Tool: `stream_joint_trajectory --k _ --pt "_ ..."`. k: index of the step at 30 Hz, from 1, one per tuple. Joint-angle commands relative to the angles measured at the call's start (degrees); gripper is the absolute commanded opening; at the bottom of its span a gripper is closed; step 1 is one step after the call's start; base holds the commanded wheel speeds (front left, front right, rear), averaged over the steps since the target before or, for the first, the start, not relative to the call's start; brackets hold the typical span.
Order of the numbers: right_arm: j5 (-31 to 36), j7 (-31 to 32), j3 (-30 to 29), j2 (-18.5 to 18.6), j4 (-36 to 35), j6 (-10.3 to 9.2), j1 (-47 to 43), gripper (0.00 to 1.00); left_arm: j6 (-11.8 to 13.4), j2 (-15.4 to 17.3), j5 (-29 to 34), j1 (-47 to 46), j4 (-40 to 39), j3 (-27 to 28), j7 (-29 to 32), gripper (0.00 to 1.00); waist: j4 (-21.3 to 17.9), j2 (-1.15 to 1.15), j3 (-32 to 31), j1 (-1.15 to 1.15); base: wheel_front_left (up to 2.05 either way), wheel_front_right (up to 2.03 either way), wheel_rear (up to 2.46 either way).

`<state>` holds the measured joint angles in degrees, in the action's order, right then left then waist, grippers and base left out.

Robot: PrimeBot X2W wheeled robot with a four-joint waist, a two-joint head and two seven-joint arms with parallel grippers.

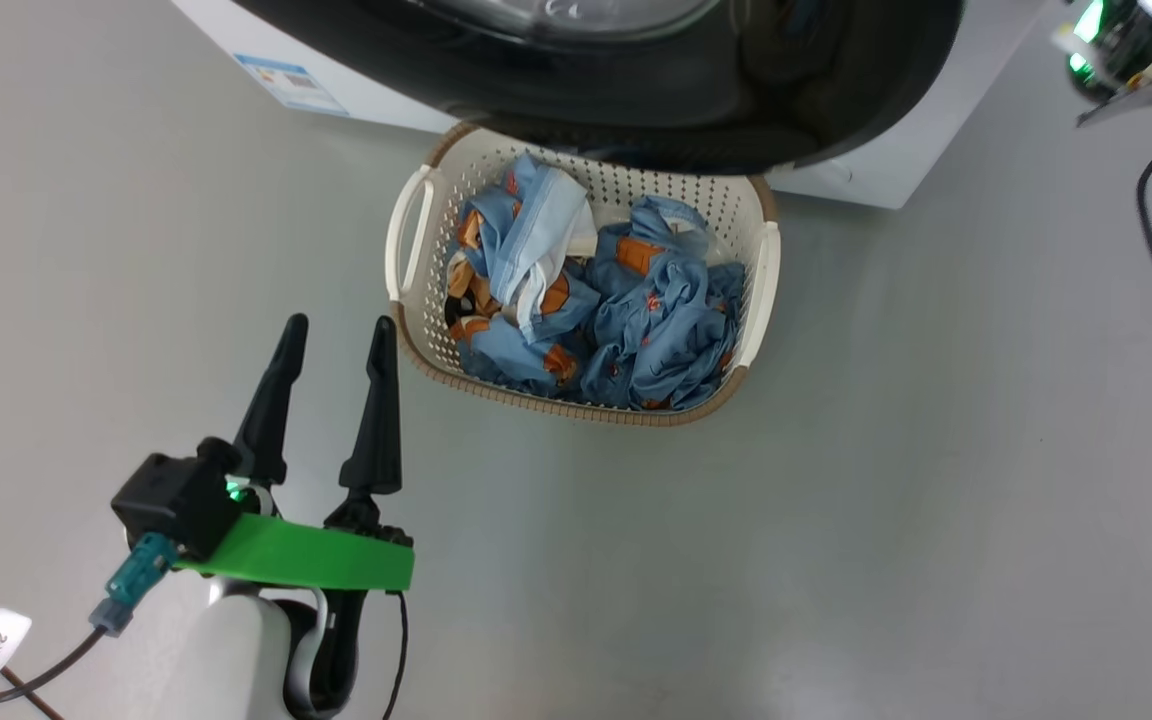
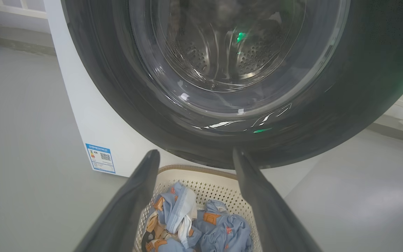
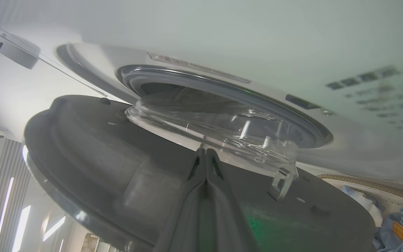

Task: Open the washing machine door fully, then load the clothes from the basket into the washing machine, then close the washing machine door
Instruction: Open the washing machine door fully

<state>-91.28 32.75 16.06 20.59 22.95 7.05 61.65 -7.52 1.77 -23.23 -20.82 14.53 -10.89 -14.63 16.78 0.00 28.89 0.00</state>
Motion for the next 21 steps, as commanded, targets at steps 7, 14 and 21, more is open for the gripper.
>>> stream_joint_trajectory --k 7,14,21 --pt "0.16 2.15 1.66 -2.65 -2.39 0.44 -5.05 0.0 0.03 1.11 0.6 2.62 -1.43 2.66 -0.37 1.0 -1.2 0.0 -3.69 0.0 0.0 0.0 0.0" --pt "-0.18 3.64 2.34 -3.4 -3.01 0.44 -7.81 0.0 0.03 1.11 1.0 4.08 -1.59 3.48 -0.37 1.0 -1.58 0.0 -5.86 0.0 0.0 0.0 0.0" --pt "-0.45 5.52 3.06 -4.36 -3.46 0.44 -10.52 0.0 0.03 1.11 1.36 5.69 -1.62 4.31 -0.37 1.0 -1.43 0.0 -8.38 0.0 0.0 0.0 0.0"
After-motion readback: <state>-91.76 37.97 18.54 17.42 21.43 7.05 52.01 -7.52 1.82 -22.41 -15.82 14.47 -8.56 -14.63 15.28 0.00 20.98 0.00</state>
